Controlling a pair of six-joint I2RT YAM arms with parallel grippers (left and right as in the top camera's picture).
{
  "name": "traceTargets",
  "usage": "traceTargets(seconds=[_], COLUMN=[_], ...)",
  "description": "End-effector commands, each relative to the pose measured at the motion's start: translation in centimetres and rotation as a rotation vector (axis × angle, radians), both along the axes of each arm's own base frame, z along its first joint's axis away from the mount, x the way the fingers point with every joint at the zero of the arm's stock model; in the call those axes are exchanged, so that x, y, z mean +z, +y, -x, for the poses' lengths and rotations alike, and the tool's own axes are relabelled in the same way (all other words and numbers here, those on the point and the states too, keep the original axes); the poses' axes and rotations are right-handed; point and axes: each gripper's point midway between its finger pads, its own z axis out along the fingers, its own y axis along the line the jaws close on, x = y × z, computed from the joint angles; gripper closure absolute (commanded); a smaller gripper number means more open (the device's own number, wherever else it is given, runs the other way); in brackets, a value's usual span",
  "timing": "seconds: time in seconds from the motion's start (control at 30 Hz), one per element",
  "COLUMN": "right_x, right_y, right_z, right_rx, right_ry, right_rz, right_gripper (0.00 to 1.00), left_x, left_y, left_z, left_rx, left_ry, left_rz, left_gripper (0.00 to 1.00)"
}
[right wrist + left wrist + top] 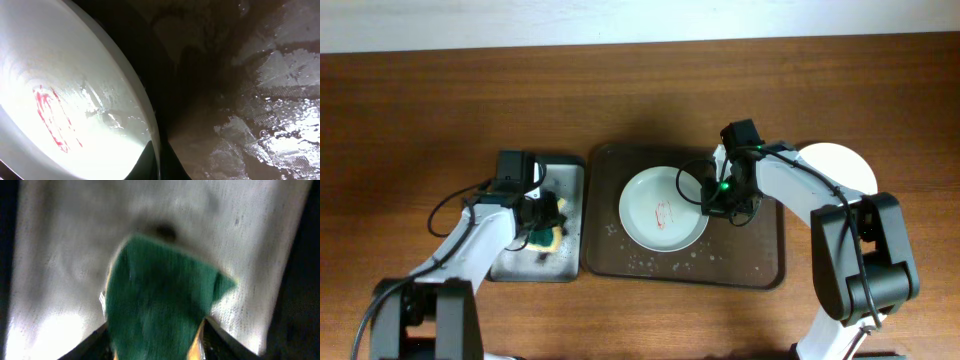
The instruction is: Clean dirty plates on tray and stack at the side
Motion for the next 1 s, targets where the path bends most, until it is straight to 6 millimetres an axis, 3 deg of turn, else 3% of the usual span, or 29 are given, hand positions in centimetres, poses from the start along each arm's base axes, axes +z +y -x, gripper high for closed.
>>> traceTargets(seconds=[0.0,0.03,0.07,0.17,0.23,0.27,0.33,0.4,0.47,0.5,0.57,0.6,0.67,0.97], right_x=[-0.6,-0.6,-0.6,-0.6,-0.6,-0.6,-0.6,-0.6,-0.6,-0.6,-0.6,-0.6,-0.6,-0.6], right_y=[-0.1,-0.1,-0.1,-0.1,-0.1,-0.1,-0.1,-0.1,-0.1,-0.1,-0.1,-0.1,-0.1,-0.1], right_z=[0.6,0.6,0.7,0.7,0.7,0.6,0.6,0.7,0.7,0.7,0.8,0.8,0.8,0.7], right_rx=[0.004,0.004,0.004,0.004,0.004,0.004,0.004,0.004,0.004,0.004,0.004,0.004,0.004,0.008], right_ry=[0.024,0.024,0.024,0.024,0.024,0.024,0.024,0.024,0.024,0.026,0.029,0.031,0.031,0.024], right_rz=[0.031,0.031,0.031,0.031,0.031,0.031,0.031,0.031,0.031,0.032,0.033,0.033,0.033,0.032], right_gripper=[0.96,0.96,0.96,0.96,0.96,0.96,0.96,0.96,0.96,0.96,0.96,0.96,0.96,0.96], left_x=[-2.8,-2.5,-2.2,1.3,1.8,1.3,0.7,0.1,-0.1,0.0,0.4,1.2,4.9,18.1], left_y=[-0.1,-0.1,-0.1,-0.2,-0.1,0.0,0.0,-0.1,-0.3,-0.4,-0.4,-0.5,-0.6,1.7], left_z=[0.0,-0.4,-0.8,-2.5,-1.3,0.2,1.7,2.4,2.4,2.3,1.5,0.7,-1.4,-5.1], left_rx=[0.006,0.006,0.006,-0.002,-0.001,0.000,-0.001,-0.004,-0.010,-0.013,-0.012,-0.013,-0.014,-0.026], left_ry=[0.036,0.019,0.004,-0.085,-0.053,0.012,0.074,0.092,0.093,0.087,0.061,0.034,-0.079,-0.578], left_rz=[0.012,0.013,0.014,0.018,0.016,0.011,0.009,0.017,0.017,0.017,0.018,0.020,0.028,-0.128], left_gripper=[0.55,0.82,1.00,1.00,0.43,0.35,0.34,0.47,0.95,1.00,1.00,1.00,1.00,1.00])
